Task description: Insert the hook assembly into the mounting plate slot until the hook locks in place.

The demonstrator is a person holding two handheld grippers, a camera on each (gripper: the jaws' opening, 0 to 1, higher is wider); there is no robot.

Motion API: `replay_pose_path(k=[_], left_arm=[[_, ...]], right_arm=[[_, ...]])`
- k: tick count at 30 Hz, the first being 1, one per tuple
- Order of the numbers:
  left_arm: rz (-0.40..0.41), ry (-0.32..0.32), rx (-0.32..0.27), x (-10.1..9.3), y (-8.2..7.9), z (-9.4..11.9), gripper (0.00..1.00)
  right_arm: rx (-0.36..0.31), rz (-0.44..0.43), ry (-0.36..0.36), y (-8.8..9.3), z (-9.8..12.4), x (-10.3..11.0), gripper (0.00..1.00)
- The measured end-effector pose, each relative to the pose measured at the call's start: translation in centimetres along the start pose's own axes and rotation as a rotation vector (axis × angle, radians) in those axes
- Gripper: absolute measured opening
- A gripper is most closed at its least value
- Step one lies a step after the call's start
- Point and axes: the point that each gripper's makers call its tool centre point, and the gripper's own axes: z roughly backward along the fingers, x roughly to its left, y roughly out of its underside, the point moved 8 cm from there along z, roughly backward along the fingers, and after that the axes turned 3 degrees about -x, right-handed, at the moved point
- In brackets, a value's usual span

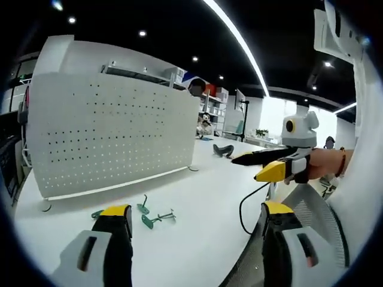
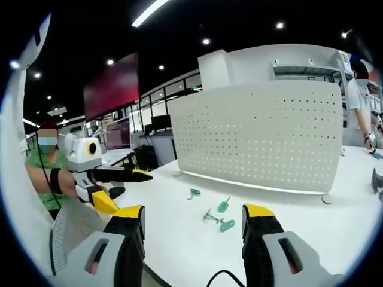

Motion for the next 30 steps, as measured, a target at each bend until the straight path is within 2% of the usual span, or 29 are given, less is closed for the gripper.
replay_pose_path(k=[6, 17, 30], left_arm=[[-0.004, 0.015, 0.043, 0.6, 0.6, -1.0, 0.90], [0.003, 0.053, 0.083, 1.2, 1.6, -2.5, 0.89], [0.020, 0.062, 0.128, 2.8, 3.2, -3.9, 0.86]], right_arm=[[-0.006, -0.008, 0.018, -0.2, 0.1, -0.1, 0.66], [0.003, -0.010, 0.034, -0.4, 0.2, -0.1, 0.66], [0.018, -0.010, 0.035, -0.4, 0.0, 0.0, 0.66]])
